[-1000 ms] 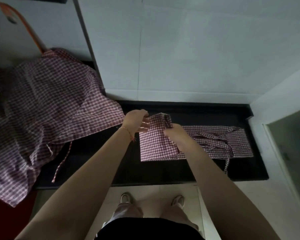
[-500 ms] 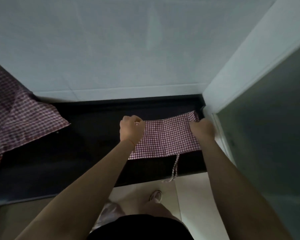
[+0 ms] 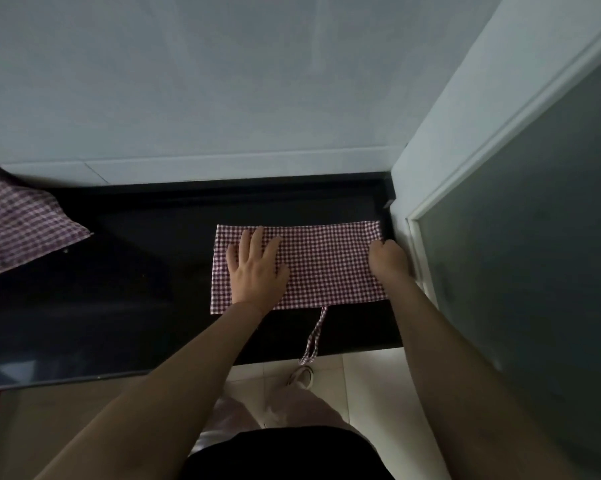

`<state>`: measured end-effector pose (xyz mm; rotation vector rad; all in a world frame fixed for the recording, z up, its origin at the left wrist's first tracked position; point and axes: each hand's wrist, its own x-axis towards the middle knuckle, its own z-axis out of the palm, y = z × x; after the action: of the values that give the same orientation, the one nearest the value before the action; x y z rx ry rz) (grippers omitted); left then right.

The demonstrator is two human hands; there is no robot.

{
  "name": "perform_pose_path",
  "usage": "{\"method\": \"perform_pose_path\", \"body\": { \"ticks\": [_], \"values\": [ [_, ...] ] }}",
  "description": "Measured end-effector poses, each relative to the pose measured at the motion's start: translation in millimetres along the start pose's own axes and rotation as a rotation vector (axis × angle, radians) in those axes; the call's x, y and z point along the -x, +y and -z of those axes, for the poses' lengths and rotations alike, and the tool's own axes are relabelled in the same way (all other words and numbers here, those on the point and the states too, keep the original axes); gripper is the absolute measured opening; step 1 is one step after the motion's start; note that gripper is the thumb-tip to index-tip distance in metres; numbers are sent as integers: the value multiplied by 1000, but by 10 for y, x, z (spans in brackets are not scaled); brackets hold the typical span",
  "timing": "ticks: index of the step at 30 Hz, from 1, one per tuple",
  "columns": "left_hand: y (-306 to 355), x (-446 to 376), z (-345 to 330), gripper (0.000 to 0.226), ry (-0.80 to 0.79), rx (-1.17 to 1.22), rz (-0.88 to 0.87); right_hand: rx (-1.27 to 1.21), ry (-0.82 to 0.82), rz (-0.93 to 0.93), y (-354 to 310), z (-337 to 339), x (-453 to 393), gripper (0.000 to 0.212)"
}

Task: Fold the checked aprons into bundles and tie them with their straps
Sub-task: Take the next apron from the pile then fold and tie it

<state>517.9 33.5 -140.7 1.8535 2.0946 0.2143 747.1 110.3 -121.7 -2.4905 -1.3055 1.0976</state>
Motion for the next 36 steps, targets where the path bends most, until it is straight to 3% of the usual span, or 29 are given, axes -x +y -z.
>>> {"method": "perform_pose_path", "body": {
  "ticks": [7, 12, 19, 24, 29, 33, 36],
  "values": [
    [-117, -102, -223, 65, -147, -146, -26, 39, 137, 30, 139, -161, -74, 28],
    [-220, -144, -334, 69, -193, -108, -4, 181, 257, 147, 225, -283, -71, 18],
    [-592, 32, -224, 65, -124, -46, 101, 175, 246, 286, 133, -573, 71, 11],
    [-814, -78, 267, 43, 52, 147, 377, 128, 167, 281, 105, -705, 197, 15],
    [-1009, -231, 639, 26, -220, 158, 465, 148, 109, 270, 108, -679, 203, 26],
    [-1077, -318, 757, 17, -336, 165, 380, 164, 118, 246, 72, -655, 225, 24],
    [-1100, -355, 787, 23, -512, 35, 350, 173, 118, 236, 64, -660, 231, 24]
  ]
}}
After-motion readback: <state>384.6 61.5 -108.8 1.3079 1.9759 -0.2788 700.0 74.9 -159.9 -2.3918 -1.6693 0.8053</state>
